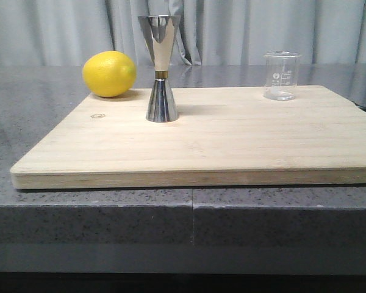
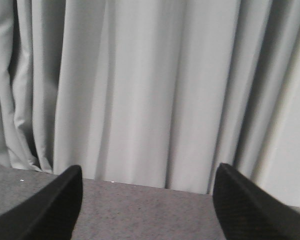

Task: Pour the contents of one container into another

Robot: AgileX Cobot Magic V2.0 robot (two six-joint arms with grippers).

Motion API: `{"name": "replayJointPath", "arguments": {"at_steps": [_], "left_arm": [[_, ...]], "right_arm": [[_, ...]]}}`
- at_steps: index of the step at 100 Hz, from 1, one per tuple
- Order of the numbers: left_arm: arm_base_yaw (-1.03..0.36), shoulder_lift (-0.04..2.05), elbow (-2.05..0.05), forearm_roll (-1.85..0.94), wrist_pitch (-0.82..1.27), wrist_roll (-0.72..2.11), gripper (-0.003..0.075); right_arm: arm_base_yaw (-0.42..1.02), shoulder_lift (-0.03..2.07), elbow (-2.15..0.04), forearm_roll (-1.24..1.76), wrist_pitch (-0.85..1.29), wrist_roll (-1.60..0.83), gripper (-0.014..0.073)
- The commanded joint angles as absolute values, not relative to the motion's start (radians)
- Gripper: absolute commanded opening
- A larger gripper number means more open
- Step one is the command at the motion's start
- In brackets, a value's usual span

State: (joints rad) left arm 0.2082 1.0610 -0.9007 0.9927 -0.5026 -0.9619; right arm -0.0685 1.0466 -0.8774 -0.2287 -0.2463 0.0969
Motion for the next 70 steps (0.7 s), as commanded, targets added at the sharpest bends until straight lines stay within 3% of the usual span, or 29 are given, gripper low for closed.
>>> {"name": "replayJointPath", "arguments": {"at_steps": [1,41,70], "left_arm": [[0.212,0.983,-0.930,0.956,-0.389,-0.962,0.0449],[0.090,0.743,-0.797,0.973,-0.275,-0.993,0.0447],[0.034,0.579,-0.527,0.973,-0.272,-0.996,0.0438]], "right_arm": [[-0.087,0.975,-0.939,-0.315,-0.237,0.086,0.0495],[-0.087,0.667,-0.939,-0.324,0.166,0.086,0.0495],[-0.087,0.398,-0.763,-0.294,0.204,0.086,0.0492]]}}
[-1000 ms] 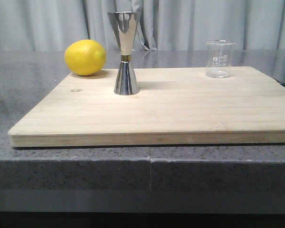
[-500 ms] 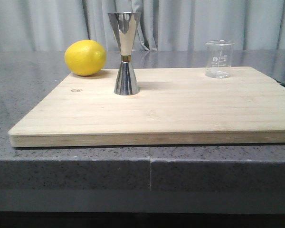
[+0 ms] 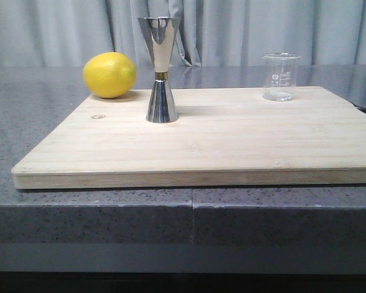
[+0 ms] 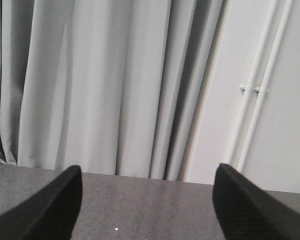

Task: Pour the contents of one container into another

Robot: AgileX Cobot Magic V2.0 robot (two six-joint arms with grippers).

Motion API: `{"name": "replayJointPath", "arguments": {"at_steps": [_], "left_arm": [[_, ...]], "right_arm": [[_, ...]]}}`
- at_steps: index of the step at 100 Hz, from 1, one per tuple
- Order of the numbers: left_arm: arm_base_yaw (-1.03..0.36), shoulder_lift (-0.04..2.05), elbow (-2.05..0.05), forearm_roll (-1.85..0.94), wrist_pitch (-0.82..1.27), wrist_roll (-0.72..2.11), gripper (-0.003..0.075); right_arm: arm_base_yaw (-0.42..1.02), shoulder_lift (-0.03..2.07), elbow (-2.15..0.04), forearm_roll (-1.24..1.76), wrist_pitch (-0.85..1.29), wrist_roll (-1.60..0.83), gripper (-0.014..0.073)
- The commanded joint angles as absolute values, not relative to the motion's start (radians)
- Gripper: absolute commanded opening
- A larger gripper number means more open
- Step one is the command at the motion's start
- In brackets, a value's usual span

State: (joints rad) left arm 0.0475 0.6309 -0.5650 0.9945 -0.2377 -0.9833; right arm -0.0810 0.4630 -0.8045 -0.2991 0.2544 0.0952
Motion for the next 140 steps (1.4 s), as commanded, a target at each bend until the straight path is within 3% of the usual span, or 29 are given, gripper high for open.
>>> {"name": "replayJointPath", "arguments": {"at_steps": [1,49,66,110,126,140], "left_arm": [[0.034,0.574,-0.516,0.973,-0.274,-0.996,0.0438],[0.034,0.207,-0.209,0.973,-0.276,-1.000,0.0438],[0.032,0.188,-0.146,0.927,-0.297,-1.026,0.0438],[0.032,0.188,-0.146,0.930,-0.308,-1.026,0.0434],[0.032,0.188,-0.146,0.930,-0.308,-1.026,0.0305],[0.032,0.188,-0.146,0.930,-0.308,-1.026,0.0111]], "right_arm": [[-0.087,0.391,-0.756,-0.292,0.204,0.086,0.0492],[-0.087,0.018,-0.436,-0.226,0.334,0.086,0.0492],[-0.087,-0.011,-0.427,-0.215,0.472,0.086,0.0492],[-0.087,-0.011,-0.427,-0.213,0.443,0.086,0.0492],[-0.085,-0.011,-0.427,-0.213,0.385,0.086,0.0444],[-0.085,-0.011,-0.427,-0.213,0.349,0.086,0.0216]]}}
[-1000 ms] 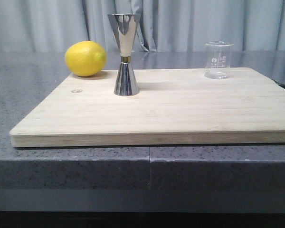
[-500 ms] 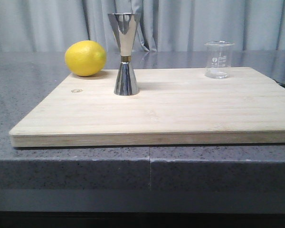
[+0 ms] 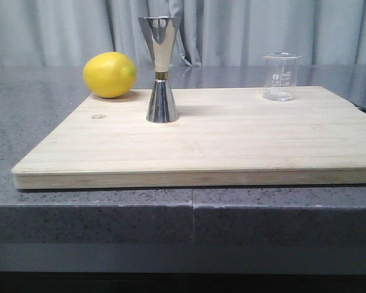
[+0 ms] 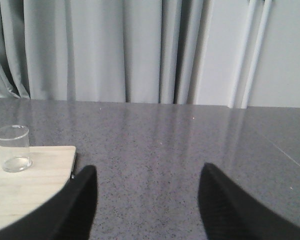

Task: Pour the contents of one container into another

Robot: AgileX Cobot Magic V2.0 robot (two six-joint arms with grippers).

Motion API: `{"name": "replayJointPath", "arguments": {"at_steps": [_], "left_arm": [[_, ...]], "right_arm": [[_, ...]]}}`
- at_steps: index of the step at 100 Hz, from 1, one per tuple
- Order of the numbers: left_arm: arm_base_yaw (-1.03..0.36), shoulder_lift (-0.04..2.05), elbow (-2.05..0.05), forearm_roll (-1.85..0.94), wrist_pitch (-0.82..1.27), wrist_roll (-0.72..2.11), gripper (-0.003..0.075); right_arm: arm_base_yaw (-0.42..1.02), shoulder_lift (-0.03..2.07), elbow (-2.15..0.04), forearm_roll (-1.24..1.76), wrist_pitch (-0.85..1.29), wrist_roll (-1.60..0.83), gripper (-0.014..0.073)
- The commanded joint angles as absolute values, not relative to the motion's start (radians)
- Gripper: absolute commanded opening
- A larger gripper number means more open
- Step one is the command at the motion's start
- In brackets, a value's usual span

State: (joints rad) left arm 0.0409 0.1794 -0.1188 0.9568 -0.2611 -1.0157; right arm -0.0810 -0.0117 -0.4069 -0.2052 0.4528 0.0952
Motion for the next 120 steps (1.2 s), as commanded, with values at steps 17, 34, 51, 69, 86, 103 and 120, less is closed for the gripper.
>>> {"name": "replayJointPath", "arguments": {"at_steps": [17,34,51,69,86,103,120], "left_arm": [[0.032,0.188,-0.146,0.930,-0.308,-1.024,-0.0021],[0.032,0.188,-0.146,0.930,-0.308,-1.024,-0.0021],[0.032,0.188,-0.146,0.930,-0.308,-1.024,-0.0021],[0.032,0.188,-0.146,0.930,-0.314,-1.024,-0.0021],[0.032,0.188,-0.146,0.930,-0.316,-1.024,-0.0021],[0.032,0.188,-0.146,0.930,-0.316,-1.024,-0.0021],[0.001,0.188,-0.141,0.930,-0.322,-1.024,-0.0021]], "right_arm": [[-0.085,-0.011,-0.427,-0.213,0.347,0.086,-0.0044],[-0.085,-0.011,-0.427,-0.213,0.347,0.086,-0.0067],[-0.085,-0.011,-0.427,-0.213,0.367,0.086,-0.0067],[-0.085,-0.011,-0.427,-0.213,0.374,0.086,-0.0067],[-0.085,-0.011,-0.427,-0.213,0.376,0.086,-0.0067],[-0.085,-0.011,-0.427,-0.213,0.376,0.086,-0.0067],[-0.085,-0.011,-0.427,-0.213,0.376,0.086,-0.0067]]}}
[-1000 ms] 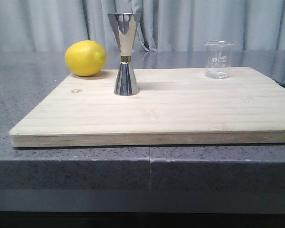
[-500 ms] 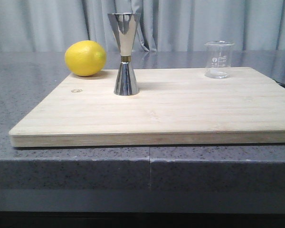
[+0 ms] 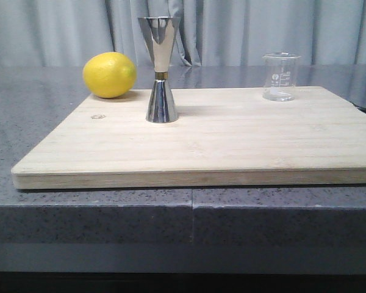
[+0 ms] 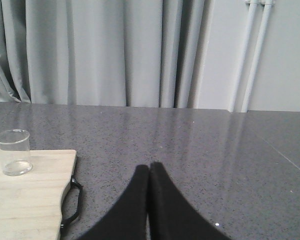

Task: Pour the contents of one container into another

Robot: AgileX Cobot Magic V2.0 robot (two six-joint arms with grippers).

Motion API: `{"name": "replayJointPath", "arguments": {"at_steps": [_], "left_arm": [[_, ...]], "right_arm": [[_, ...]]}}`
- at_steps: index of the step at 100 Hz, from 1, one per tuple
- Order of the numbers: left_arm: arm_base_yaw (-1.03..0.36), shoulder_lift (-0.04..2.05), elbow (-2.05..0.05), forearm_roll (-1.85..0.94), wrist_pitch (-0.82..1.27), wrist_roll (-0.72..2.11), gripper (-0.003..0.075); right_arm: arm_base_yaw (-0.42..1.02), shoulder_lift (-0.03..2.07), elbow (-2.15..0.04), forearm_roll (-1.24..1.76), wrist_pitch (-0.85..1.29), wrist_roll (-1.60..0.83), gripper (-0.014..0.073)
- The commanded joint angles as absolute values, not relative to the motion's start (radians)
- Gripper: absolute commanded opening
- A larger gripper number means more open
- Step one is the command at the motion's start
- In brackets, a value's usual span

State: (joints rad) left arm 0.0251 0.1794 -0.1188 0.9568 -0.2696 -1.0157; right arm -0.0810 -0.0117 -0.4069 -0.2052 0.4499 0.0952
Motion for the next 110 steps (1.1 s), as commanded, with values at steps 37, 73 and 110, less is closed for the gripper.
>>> {"name": "replayJointPath", "arguments": {"at_steps": [37,73,110], "left_arm": [[-0.024,0.140,-0.042,0.465,-0.281,-0.764,-0.0021],[-0.064,-0.015,-0.025,0.046,-0.217,-0.123,-0.0021],[-0.096,-0.029,0.026,-0.006,-0.011,-0.070,-0.0021]], "right_arm": [[-0.085,-0.011,-0.427,-0.213,0.376,0.086,-0.0067],[-0.085,-0.011,-0.427,-0.213,0.376,0.086,-0.0067],[-0.085,-0.011,-0.427,-0.213,0.376,0.086,-0.0067]]}}
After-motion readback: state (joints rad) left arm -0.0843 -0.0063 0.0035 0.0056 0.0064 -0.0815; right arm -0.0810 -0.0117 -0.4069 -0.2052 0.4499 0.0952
